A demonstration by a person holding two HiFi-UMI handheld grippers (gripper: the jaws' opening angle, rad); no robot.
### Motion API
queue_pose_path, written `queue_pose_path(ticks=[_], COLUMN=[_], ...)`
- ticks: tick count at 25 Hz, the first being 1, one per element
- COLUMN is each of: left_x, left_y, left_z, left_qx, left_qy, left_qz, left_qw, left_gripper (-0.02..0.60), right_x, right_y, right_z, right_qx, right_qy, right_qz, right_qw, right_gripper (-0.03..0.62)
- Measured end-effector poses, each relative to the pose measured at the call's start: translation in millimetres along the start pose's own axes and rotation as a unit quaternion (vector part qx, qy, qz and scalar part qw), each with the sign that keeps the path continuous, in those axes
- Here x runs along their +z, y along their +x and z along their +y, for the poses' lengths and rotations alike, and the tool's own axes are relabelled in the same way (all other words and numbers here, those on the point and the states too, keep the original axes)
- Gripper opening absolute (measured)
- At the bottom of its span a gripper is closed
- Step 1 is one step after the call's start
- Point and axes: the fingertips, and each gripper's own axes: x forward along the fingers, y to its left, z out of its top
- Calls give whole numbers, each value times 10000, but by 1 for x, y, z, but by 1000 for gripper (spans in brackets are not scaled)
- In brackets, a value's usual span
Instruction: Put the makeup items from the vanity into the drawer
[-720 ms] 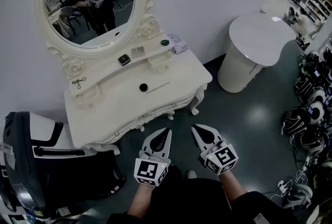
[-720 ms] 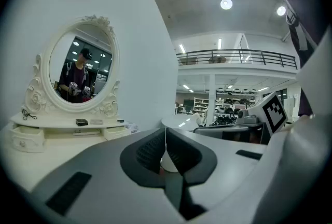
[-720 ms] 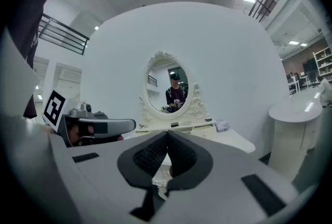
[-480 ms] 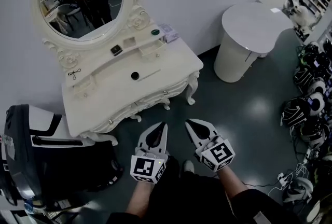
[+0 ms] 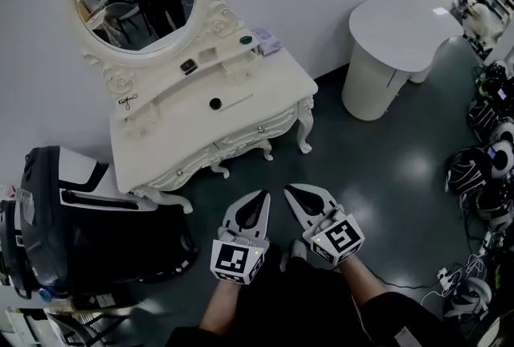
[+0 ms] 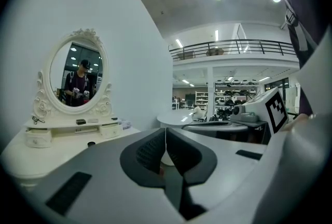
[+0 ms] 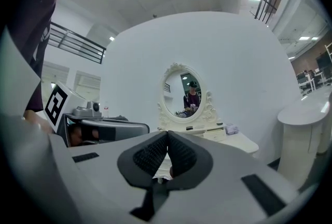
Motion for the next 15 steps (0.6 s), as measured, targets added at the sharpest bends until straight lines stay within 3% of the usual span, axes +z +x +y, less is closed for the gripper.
queue_pose_path(ticks=[15], left_x=[4], left_y=[-6], left_z=[7], left_qx=[339], left_qy=[-8], left_qz=[-14], left_qw=[9994], left_gripper=[17], right_x=[6], right_y=[-1], right_z=[-5], right_qx=[210], right_qy=[38], right_qz=[-8], right_qw=[9998], right_gripper=[23])
